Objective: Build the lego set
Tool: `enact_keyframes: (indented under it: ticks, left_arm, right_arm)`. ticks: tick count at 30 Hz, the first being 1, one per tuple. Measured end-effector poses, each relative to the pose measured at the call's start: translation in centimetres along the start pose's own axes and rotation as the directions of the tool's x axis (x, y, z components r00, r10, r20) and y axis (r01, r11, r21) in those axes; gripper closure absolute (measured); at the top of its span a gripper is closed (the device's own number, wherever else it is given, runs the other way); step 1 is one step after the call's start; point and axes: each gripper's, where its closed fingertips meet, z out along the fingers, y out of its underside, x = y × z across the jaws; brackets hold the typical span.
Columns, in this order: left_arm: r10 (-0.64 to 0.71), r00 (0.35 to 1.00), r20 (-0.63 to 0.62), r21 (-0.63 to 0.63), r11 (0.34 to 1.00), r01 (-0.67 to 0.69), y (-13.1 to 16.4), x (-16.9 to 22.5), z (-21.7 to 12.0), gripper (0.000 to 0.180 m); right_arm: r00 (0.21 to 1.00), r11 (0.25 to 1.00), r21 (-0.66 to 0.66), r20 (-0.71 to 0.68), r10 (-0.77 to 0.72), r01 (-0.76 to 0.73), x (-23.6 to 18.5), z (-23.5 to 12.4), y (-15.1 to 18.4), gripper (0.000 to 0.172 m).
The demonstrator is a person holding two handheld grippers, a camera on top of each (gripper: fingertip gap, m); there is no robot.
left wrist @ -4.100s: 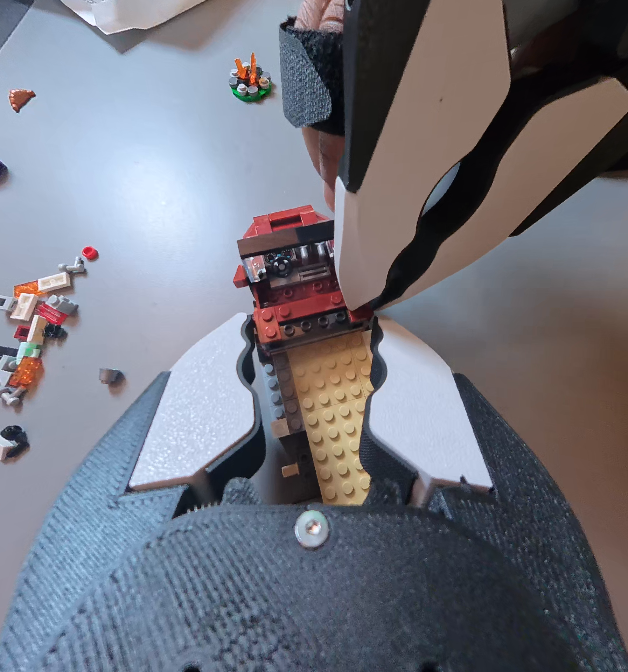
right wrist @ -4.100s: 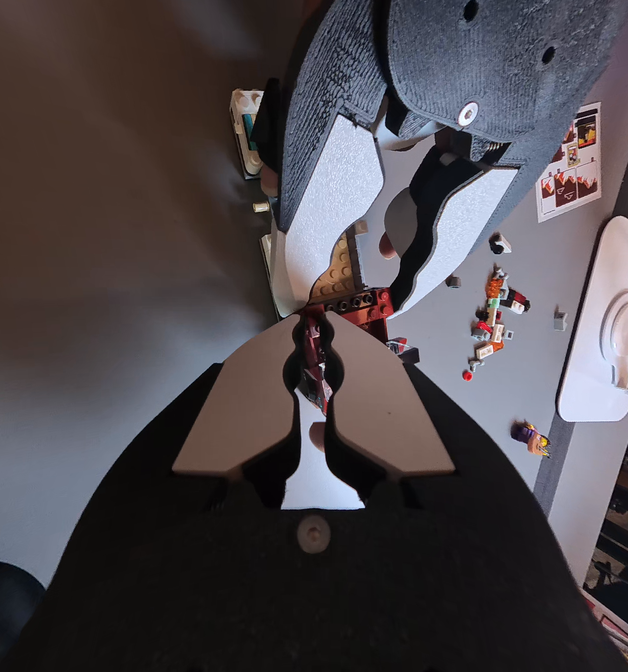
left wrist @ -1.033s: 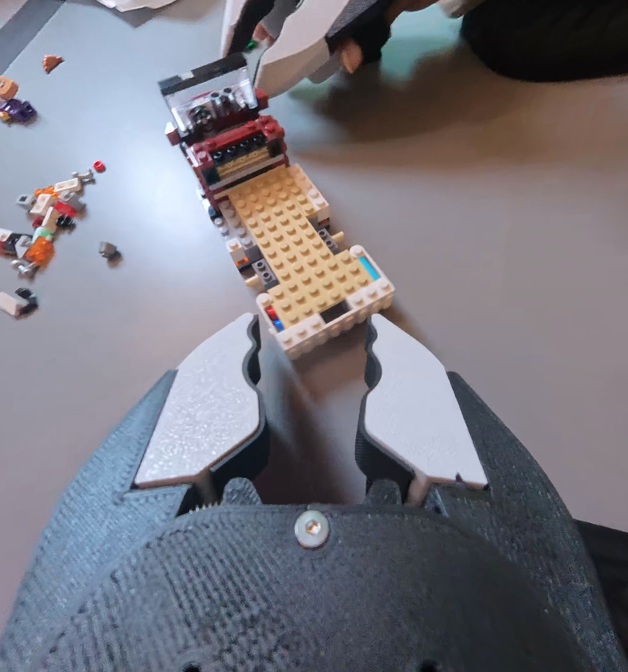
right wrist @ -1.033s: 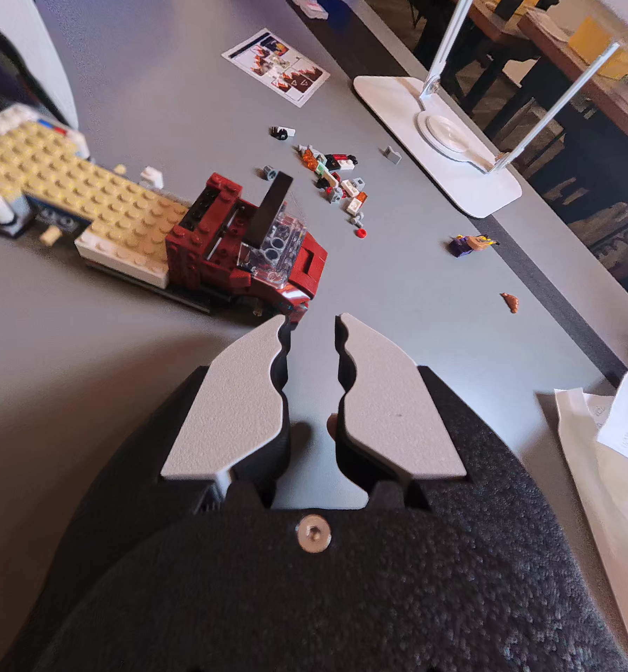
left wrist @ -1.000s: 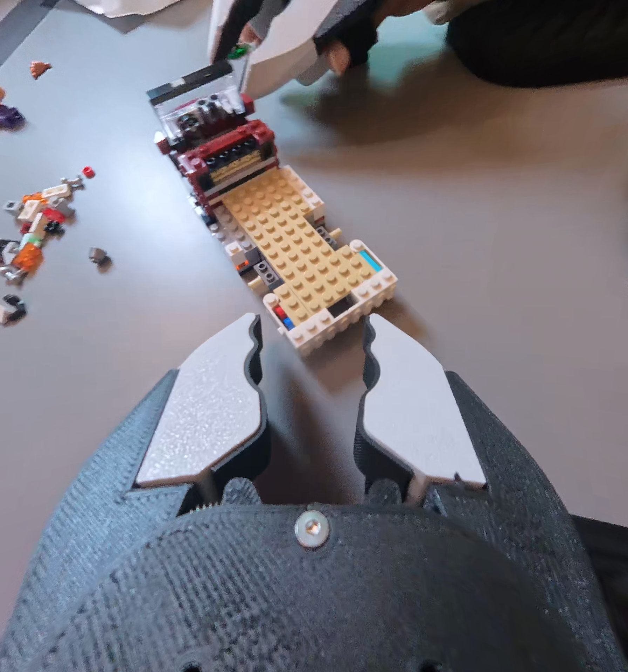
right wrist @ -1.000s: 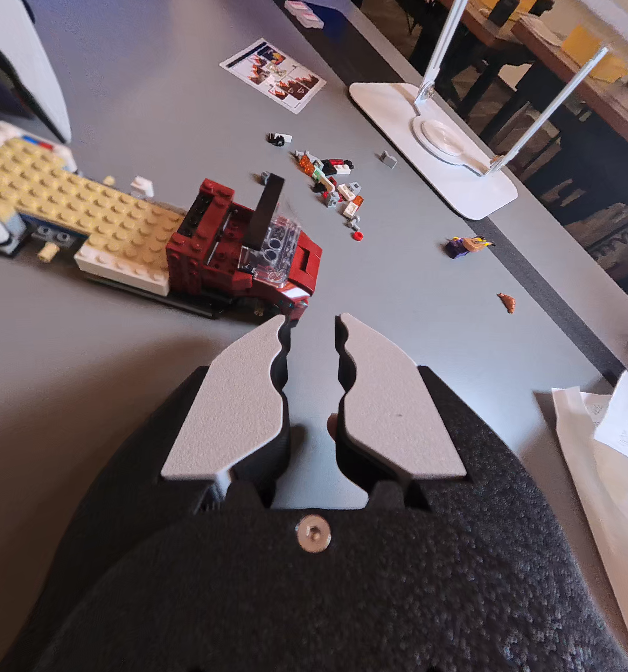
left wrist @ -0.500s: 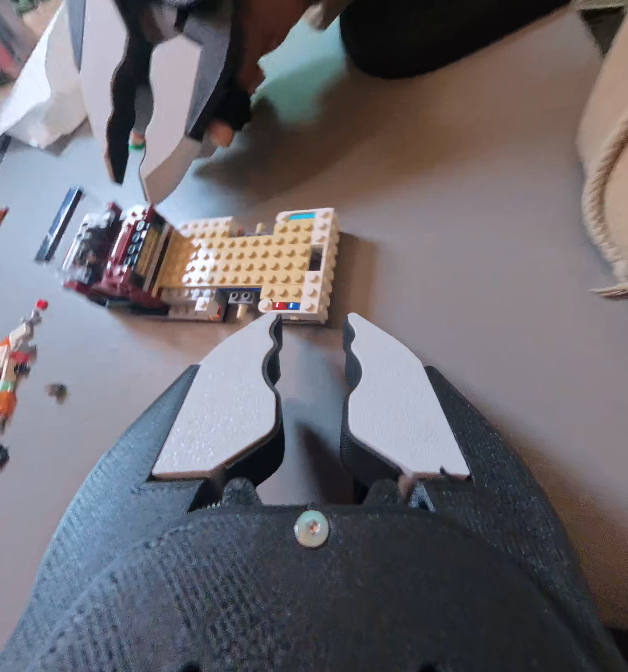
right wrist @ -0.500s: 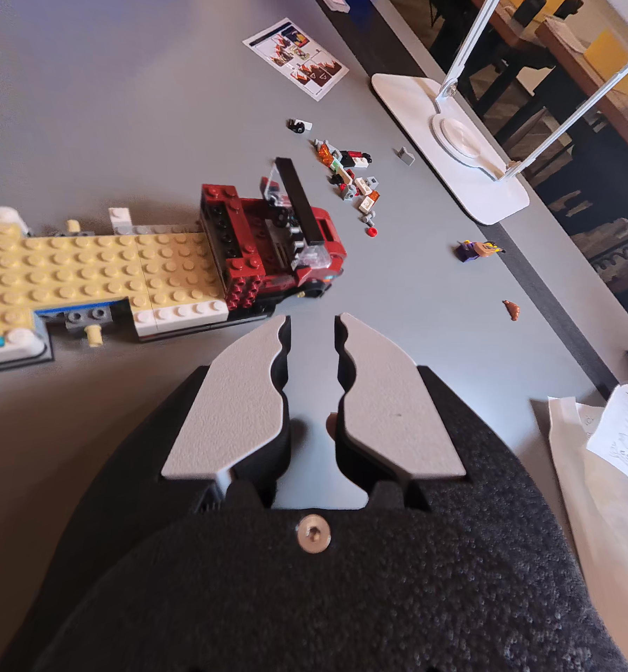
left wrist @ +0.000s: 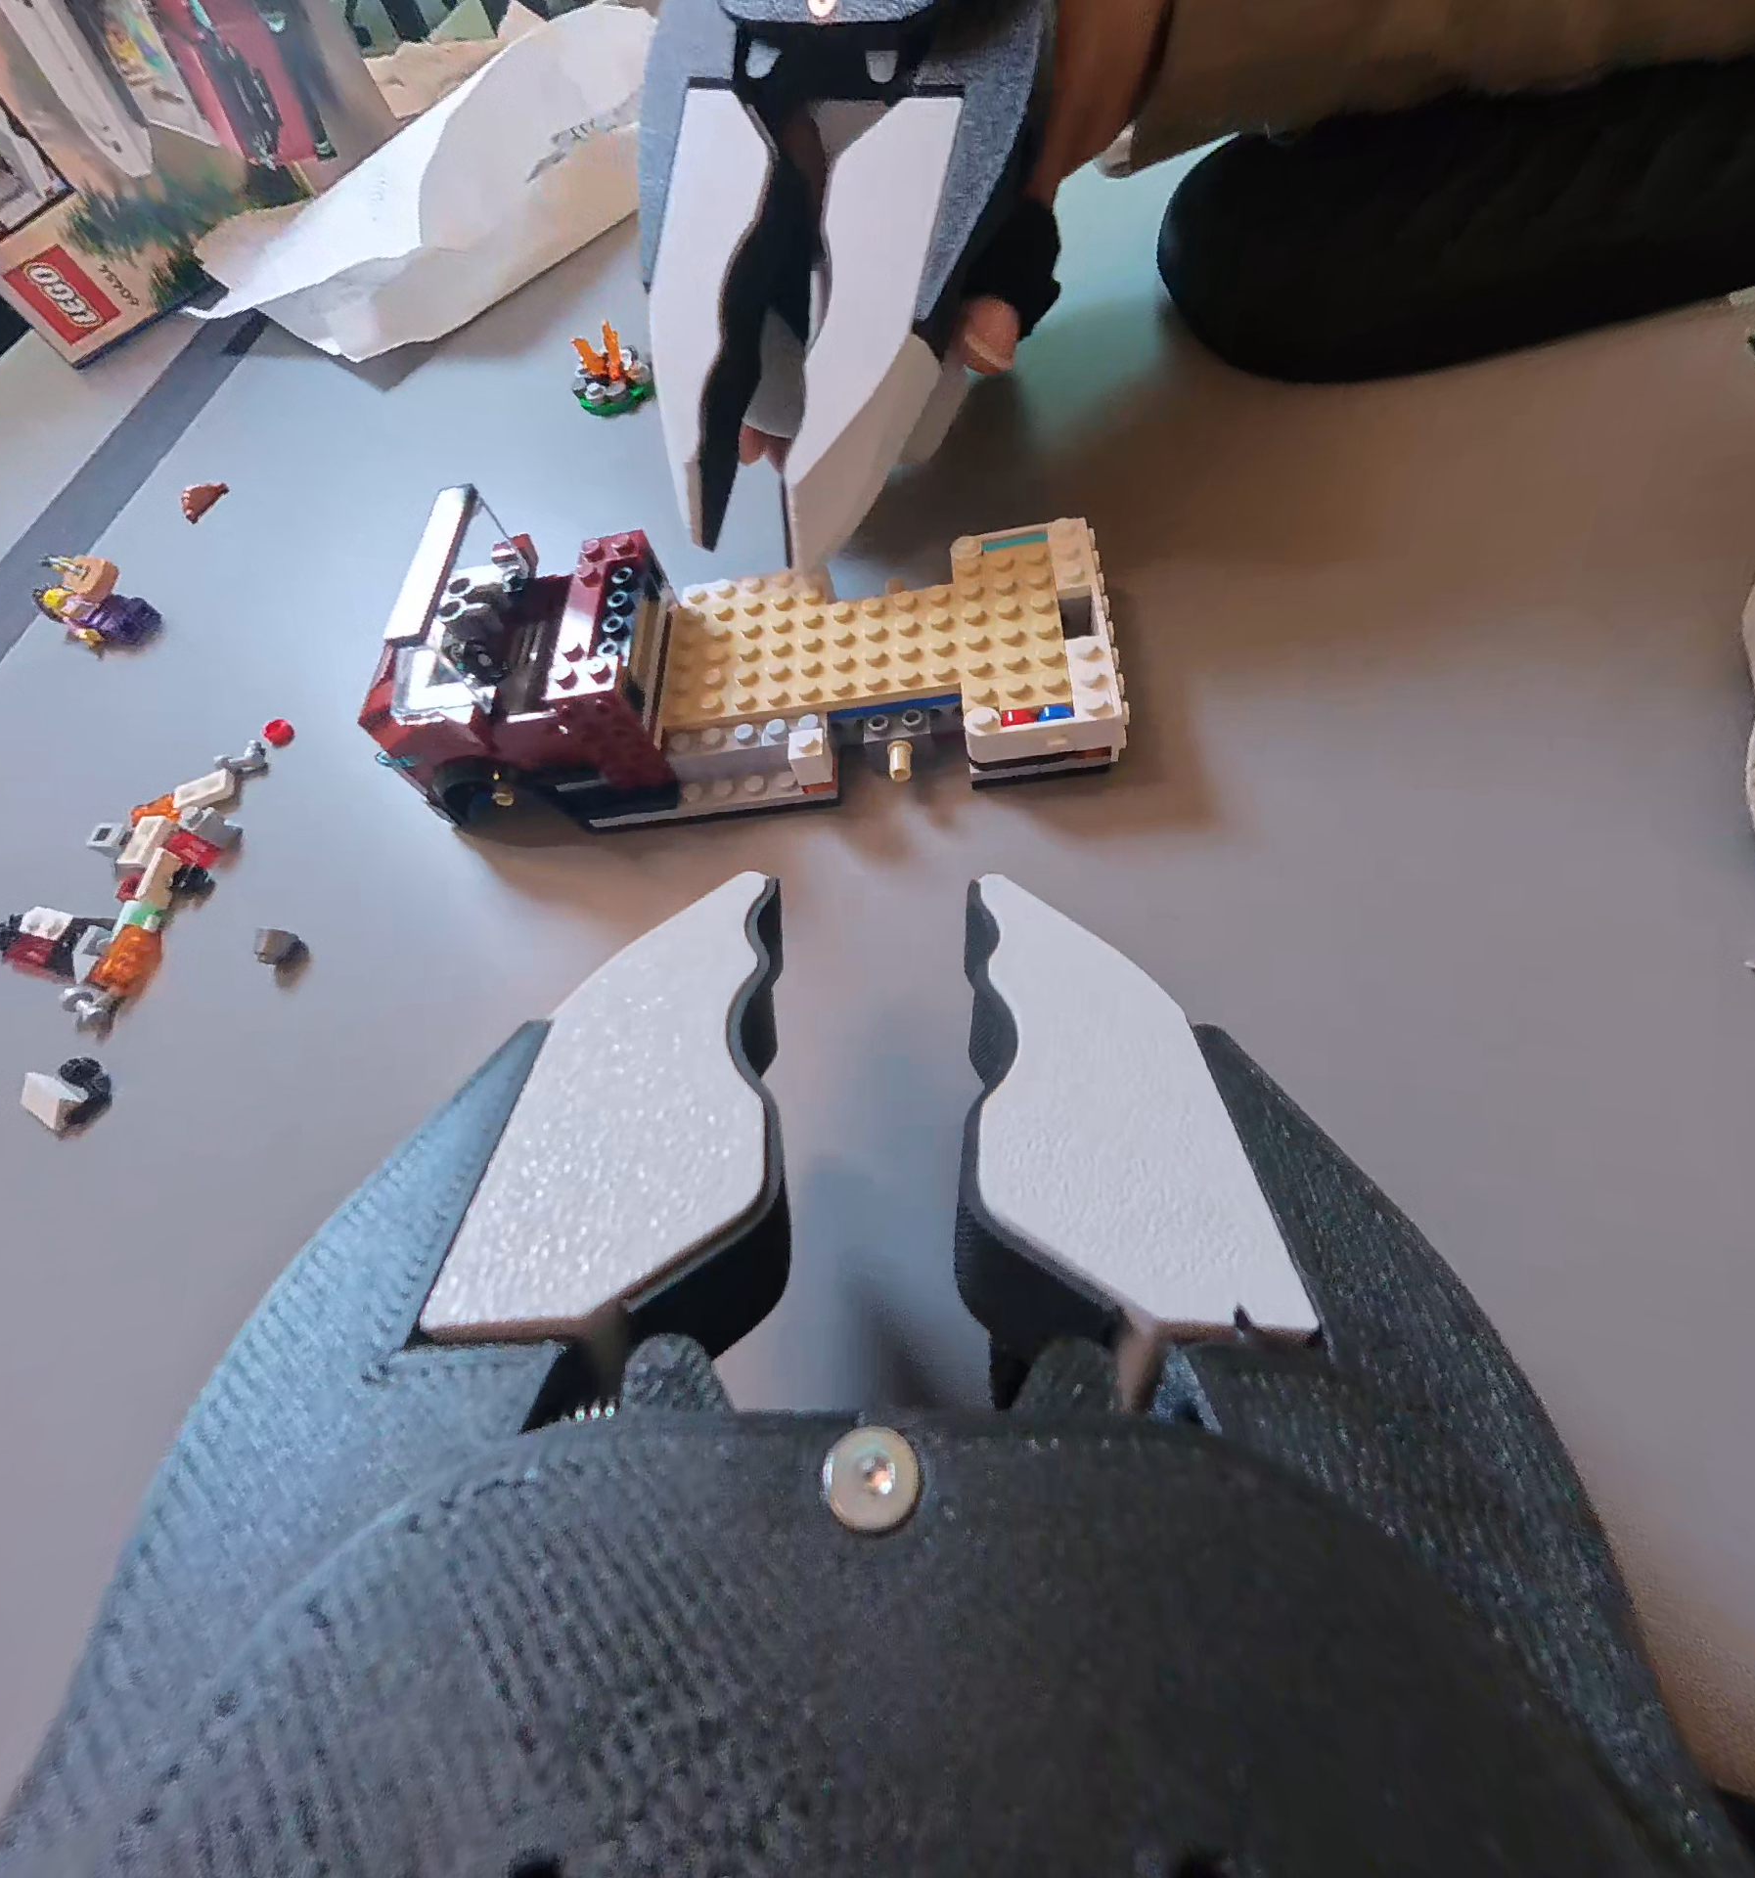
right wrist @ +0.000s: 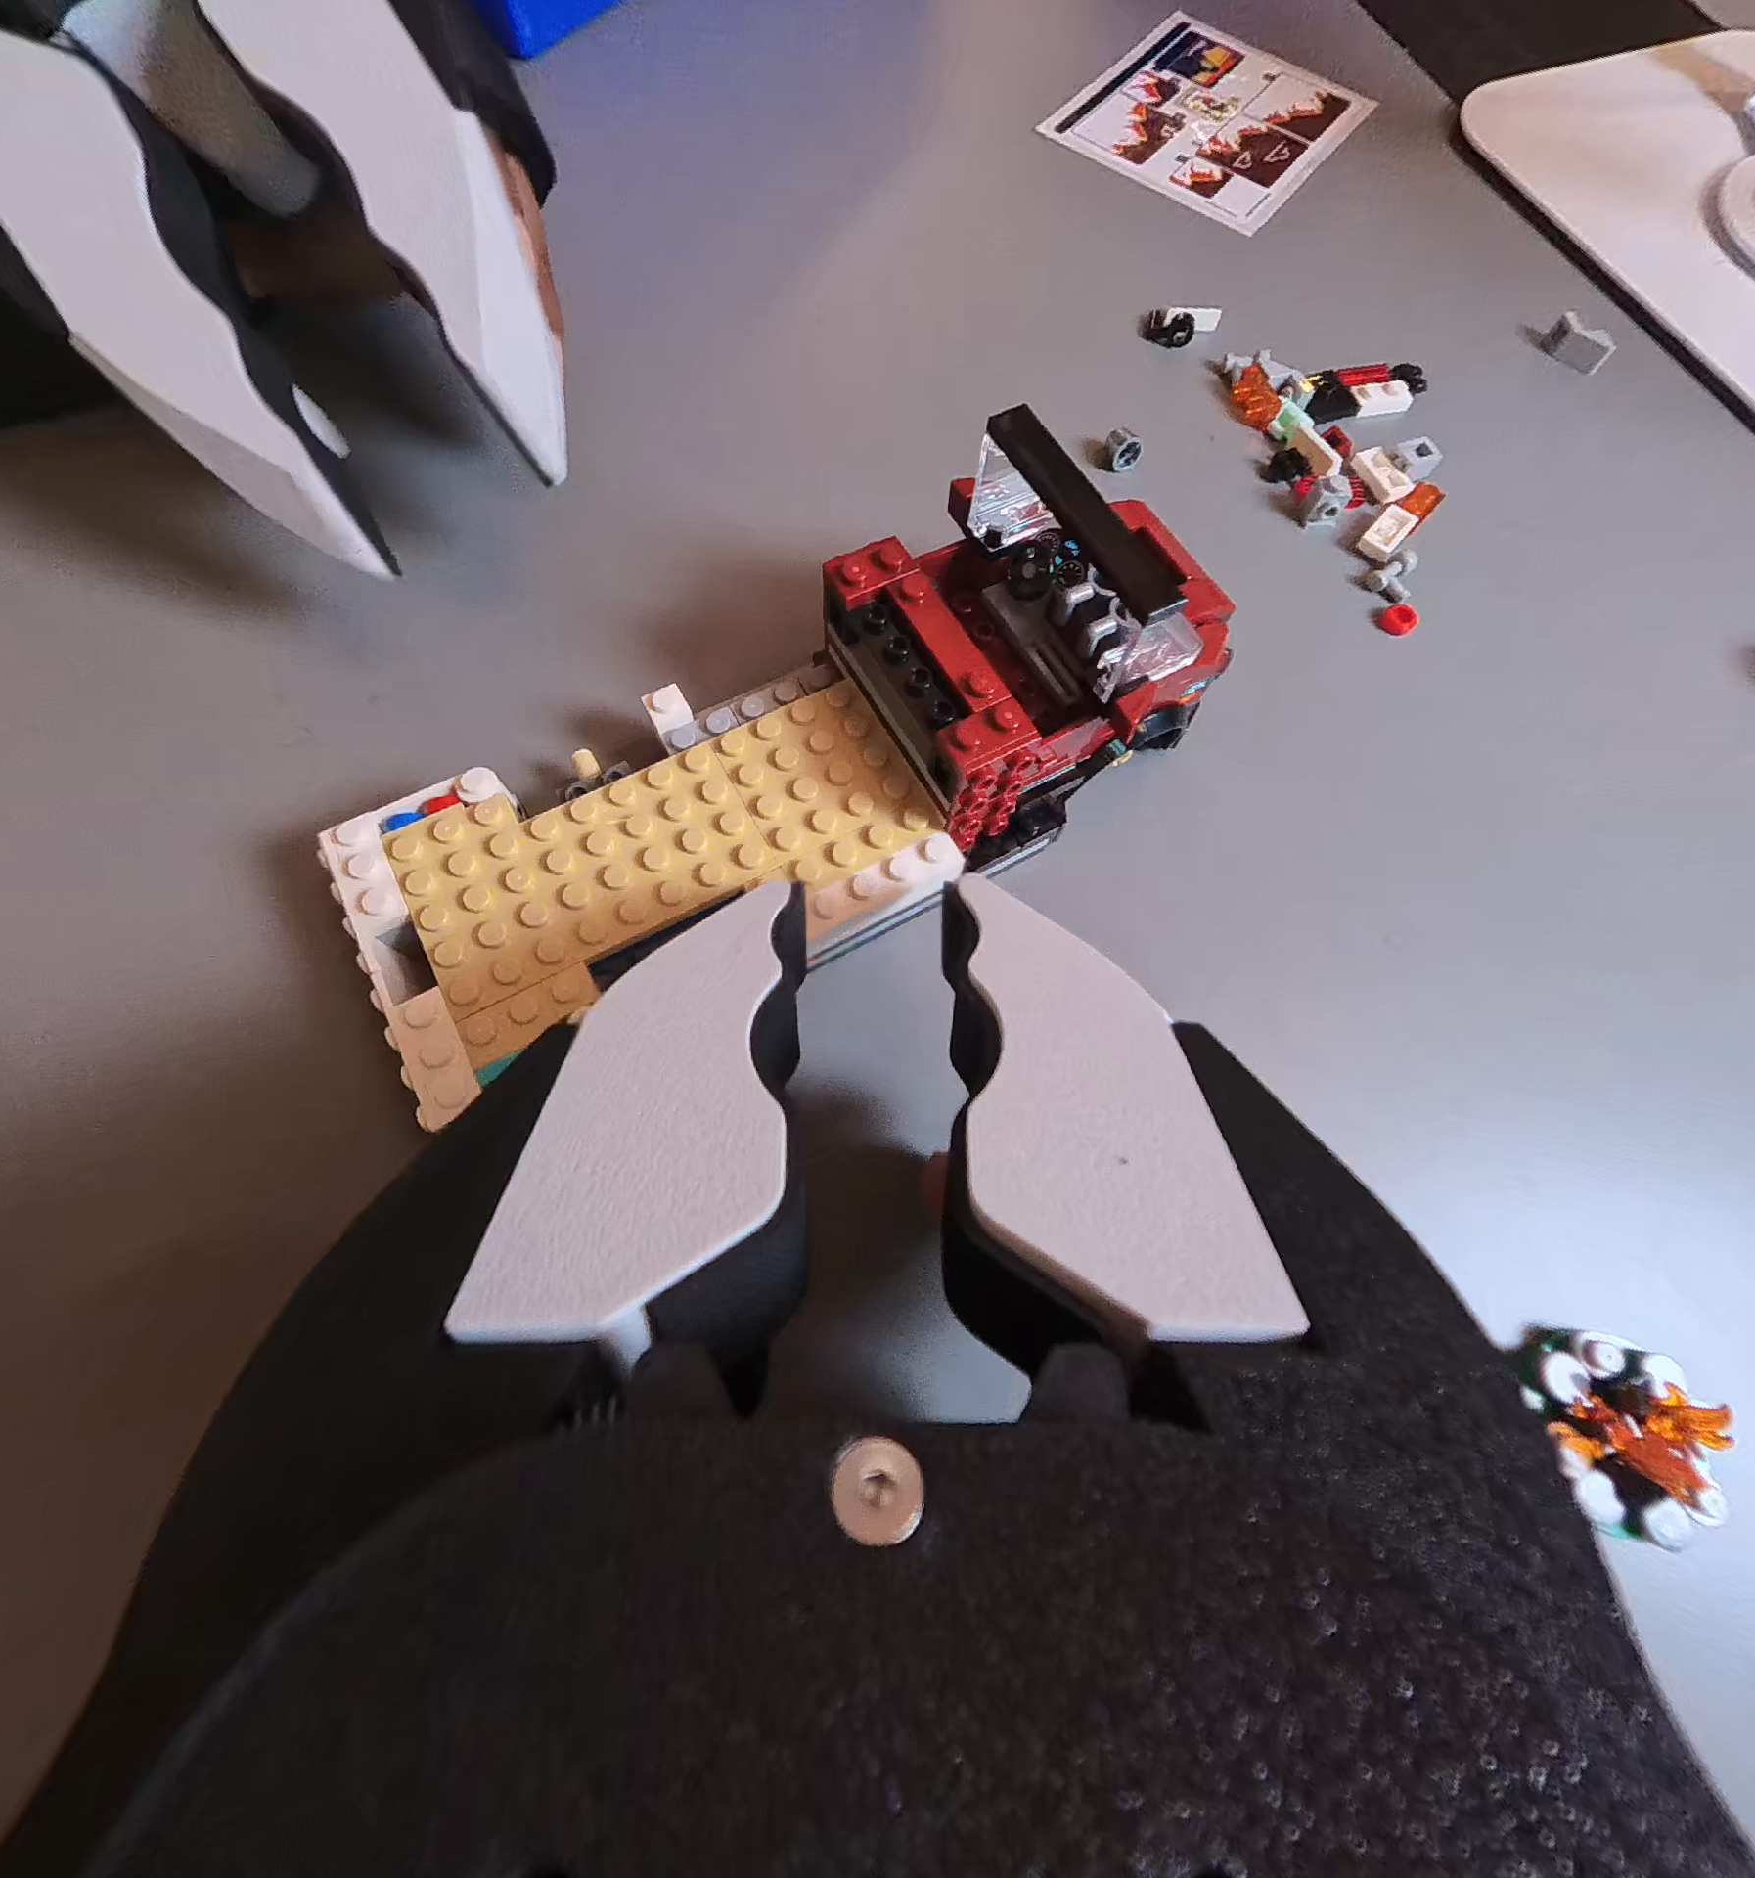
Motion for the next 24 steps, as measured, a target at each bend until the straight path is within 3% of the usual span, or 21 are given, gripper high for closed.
enact_keyframes:
  ticks: [4,24]
  left_arm:
    - [-0.037,0.999,0.014,0.017,0.999,0.036,0.0,-0.7,-0.2,0.146]
    - [-0.050,0.996,0.074,0.024,0.999,0.048,0.3,-2.1,-0.5,0.146]
  right_arm:
    - [0.997,0.999,-0.033,0.066,-0.034,0.037,-0.8,-1.1,0.4,0.146]
    - [0.991,0.989,-0.071,-0.010,-0.133,0.132,0.5,0.9,0.1,0.153]
